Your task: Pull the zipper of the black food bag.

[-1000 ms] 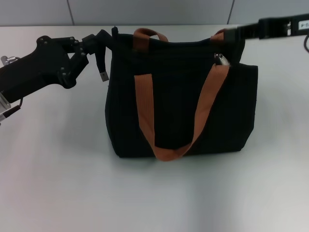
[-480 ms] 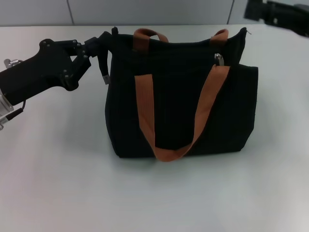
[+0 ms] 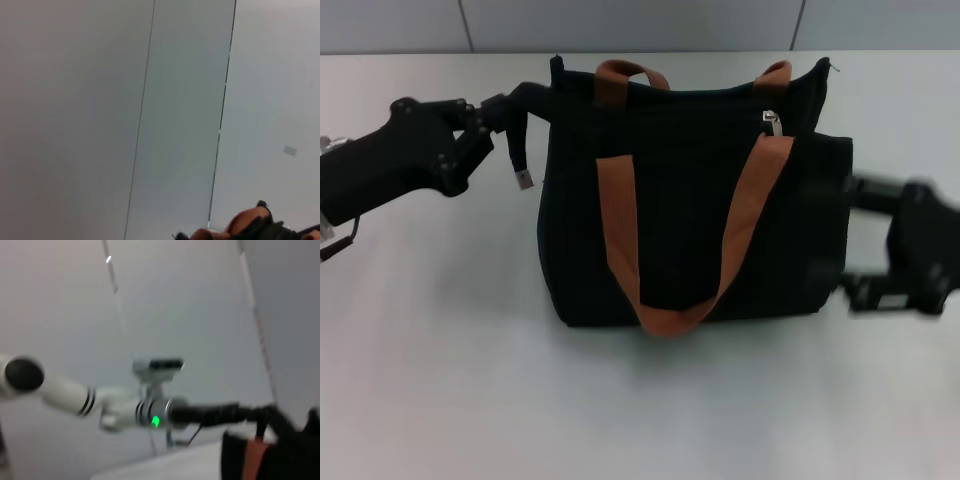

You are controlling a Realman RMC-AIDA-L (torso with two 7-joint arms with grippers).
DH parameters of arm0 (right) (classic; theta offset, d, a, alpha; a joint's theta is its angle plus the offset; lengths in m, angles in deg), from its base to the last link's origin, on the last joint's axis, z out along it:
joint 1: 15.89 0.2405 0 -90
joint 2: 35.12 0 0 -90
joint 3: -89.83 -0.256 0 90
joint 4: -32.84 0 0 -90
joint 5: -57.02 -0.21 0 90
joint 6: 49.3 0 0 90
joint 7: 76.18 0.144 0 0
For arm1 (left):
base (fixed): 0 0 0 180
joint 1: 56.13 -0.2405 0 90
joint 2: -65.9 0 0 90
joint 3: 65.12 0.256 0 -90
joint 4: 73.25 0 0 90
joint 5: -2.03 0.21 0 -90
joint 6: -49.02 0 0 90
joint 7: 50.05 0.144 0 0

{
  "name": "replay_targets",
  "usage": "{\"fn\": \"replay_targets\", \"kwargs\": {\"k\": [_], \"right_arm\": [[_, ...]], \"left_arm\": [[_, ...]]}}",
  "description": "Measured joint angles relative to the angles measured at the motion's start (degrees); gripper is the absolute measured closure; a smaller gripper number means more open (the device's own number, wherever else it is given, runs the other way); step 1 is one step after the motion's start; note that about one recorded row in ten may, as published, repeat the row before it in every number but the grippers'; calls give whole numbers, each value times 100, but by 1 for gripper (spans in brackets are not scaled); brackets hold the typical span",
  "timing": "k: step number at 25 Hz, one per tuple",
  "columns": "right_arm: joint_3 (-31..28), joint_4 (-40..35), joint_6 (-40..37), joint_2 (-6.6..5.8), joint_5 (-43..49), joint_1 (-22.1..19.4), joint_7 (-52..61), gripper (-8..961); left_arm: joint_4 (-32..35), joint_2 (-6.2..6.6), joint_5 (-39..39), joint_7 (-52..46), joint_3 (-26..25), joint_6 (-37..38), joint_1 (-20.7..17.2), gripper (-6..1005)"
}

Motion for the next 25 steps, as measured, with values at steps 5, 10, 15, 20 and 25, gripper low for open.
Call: {"fn": "replay_targets", "kwargs": {"k": [5, 10, 15, 20, 25], "right_arm": [[3, 46, 392, 150, 719, 81, -201, 118], [2, 67, 615, 230, 929, 128, -326, 118], [2, 95, 715, 281, 961, 116, -460, 118], [2, 243, 852, 298, 982, 119, -710, 118], [3, 475, 978, 300, 1003, 127, -1139, 118]], "left_arm": [[13, 96, 93, -233, 31, 147, -125, 971], [13, 291, 192, -597, 30, 383, -186, 783], [12, 474, 155, -862, -65, 898, -275, 586], [11, 576, 147, -987, -94, 1879, -286, 442], [-11, 254, 483, -175, 543, 2197, -373, 311]]}}
